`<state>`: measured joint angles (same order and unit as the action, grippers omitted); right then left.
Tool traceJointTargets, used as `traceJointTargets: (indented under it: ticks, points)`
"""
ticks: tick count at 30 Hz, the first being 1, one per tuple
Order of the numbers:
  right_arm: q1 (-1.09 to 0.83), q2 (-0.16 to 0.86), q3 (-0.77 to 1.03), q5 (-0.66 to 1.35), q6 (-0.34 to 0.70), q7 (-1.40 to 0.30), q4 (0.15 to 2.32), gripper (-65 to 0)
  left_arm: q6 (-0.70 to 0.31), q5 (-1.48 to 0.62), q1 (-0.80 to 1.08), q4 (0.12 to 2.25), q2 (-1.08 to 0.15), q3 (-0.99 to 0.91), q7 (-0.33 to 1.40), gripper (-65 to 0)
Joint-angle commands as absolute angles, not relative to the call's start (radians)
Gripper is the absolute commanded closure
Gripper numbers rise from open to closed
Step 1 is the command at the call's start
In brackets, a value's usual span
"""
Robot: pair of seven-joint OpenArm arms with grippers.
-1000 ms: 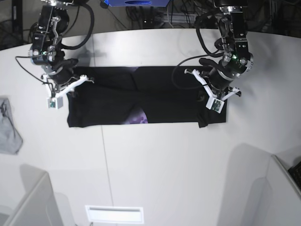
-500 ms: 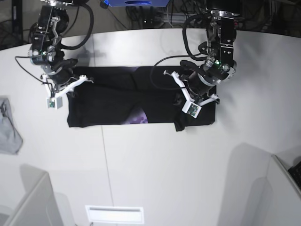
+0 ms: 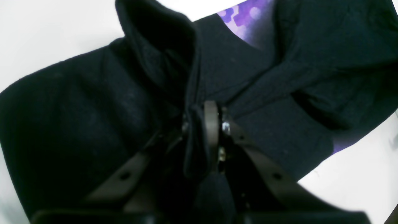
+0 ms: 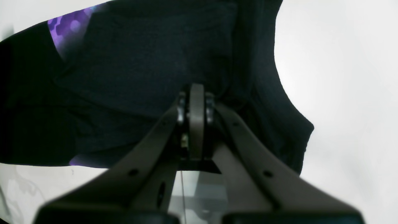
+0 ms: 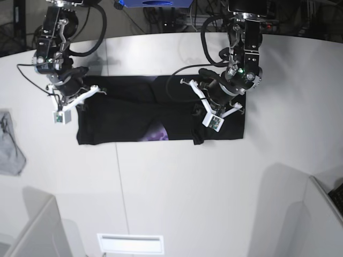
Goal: Fold the T-shirt properly
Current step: 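Fold the strip end with the left gripper toward the right gripper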
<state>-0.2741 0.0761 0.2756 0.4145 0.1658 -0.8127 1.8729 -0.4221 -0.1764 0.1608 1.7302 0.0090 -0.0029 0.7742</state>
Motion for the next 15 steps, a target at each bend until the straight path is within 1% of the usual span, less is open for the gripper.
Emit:
traceJointTargets:
  ticks: [1, 7, 11, 15]
  points:
    - [-0.263, 0.082, 0.280, 0.423, 0.170, -0.796, 1.890, 0.0, -0.429, -0.191, 0.148, 1.750, 0.015, -0.002, 0.754, 0.0]
    - [-0.263, 0.082, 0.280, 0.423, 0.170, -0.796, 1.890, 0.0, -0.429, -0.191, 0.134, 1.748, 0.016, 0.004, 0.754, 0.0]
    - [-0.263, 0.082, 0.280, 0.423, 0.170, -0.796, 1.890, 0.0, -0.429, -0.191, 0.111, 1.742, 0.030, 0.019, 0.816, 0.0]
    - [-0.265, 0.082, 0.280, 0.423, 0.170, -0.796, 1.890, 0.0, -0.429, -0.183, 0.102, 1.742, 0.039, 0.022, 0.822, 0.0]
